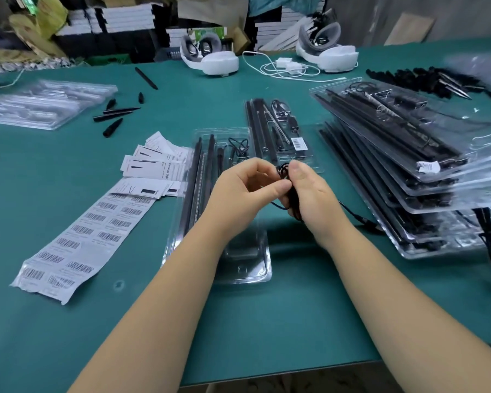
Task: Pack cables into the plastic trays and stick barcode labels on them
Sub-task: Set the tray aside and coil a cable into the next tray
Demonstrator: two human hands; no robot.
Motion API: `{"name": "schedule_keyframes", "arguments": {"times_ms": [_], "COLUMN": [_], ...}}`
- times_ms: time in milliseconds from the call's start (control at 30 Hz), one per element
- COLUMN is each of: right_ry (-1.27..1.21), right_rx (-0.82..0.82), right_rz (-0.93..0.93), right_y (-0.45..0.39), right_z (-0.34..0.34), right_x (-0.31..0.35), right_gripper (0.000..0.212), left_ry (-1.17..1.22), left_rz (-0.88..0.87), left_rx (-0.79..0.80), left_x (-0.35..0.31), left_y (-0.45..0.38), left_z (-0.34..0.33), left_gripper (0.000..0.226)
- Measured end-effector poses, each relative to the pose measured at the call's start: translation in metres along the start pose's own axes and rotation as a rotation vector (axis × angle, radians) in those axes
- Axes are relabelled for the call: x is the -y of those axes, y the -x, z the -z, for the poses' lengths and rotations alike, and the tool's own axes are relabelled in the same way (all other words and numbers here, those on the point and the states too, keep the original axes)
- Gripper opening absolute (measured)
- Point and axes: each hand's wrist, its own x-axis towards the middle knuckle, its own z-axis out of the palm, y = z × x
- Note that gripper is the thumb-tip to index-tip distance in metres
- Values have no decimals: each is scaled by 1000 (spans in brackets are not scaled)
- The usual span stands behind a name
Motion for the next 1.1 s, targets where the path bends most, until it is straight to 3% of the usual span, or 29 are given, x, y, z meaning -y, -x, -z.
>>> {"name": "schedule_keyframes", "arguments": {"times_ms": [133,233,333,400,500,600,767,833,967,1033,1100], "right_ry": [1,8,11,-122,-371,-552,-591,-471,92,102,32], "right_rx": [50,56,35,0,-86,-130,-80,-65,-111,-70,25], "right_rz": [-34,-57,-104,-141,-179,-230,-152,-66,114,134,141], "right_y": [-1,-1,-2,-3,-9,-15,-10,-6,1,1,1], "right_z": [2,3,4,2,2,4,0,-2,-5,-6,-2], "right_x": [-1,-3,-5,-3,-1,-1,2,5,5,6,9], "right_gripper": [56,31,21,13,25,33,36,33,29,26,22], "left_ry": [-95,-202,-431,-464,-645,-796,-629,-617,-620,-499,-299], "left_rz": [21,-14,-82,-94,-106,-122,-61,-64,-232,-224,-97], "left_rx": [-88,-32,-34,26,231,247,286,286,141,59,26], "left_x": [1,1,5,8,13,14,18,17,16,13,10], "left_y": [-2,-2,-1,-3,-4,-4,-9,-8,-5,-1,0], "left_z": [-3,-1,-5,-5,-8,-10,-2,-4,-12,-15,-17], "left_gripper": [28,33,44,63,93,71,39,36,29,25,23]}}
